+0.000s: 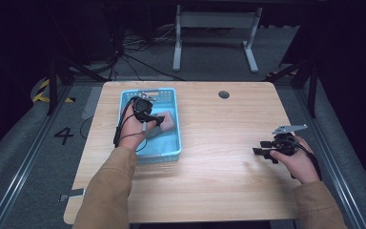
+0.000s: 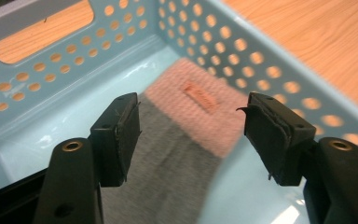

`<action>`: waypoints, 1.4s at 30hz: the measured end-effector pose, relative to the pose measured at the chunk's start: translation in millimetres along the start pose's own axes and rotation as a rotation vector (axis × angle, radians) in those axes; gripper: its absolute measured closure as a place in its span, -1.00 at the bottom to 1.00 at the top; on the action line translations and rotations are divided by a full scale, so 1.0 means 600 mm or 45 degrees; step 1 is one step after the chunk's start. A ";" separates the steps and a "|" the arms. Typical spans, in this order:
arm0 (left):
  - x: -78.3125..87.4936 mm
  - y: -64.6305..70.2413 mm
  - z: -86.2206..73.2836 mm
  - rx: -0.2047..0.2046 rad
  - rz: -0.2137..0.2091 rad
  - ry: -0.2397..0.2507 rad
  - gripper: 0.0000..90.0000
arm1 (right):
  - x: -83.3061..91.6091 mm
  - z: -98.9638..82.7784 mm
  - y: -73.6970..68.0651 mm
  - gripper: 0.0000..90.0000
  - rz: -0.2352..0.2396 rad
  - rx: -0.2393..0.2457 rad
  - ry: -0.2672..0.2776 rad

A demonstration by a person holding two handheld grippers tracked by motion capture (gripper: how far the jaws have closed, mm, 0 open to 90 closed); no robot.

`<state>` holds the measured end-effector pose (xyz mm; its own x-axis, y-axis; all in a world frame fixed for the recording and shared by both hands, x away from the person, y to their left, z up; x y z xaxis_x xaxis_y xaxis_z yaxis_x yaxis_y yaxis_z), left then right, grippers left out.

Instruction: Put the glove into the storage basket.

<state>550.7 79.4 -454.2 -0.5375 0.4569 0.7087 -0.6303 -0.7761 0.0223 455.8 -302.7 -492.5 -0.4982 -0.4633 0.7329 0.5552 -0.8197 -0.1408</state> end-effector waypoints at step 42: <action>0.129 0.237 -0.109 -0.208 -0.375 0.027 -0.34 | -0.012 0.002 -0.014 0.06 0.038 0.023 -0.035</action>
<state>382.9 33.0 -441.9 -0.3292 0.6616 0.6738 -0.8410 -0.5299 0.1095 455.7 -292.0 -496.0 -0.4627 -0.4776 0.7468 0.5815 -0.7994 -0.1509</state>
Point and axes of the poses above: each handheld gripper's, and its own axes: x roughly backward along the jaws, z roughly out of its top, y roughly to its right, the point moved 10 cm from there along -x, roughly forward along the jaws, and after that the axes turned 3 degrees about -x, right-handed, at the moved point
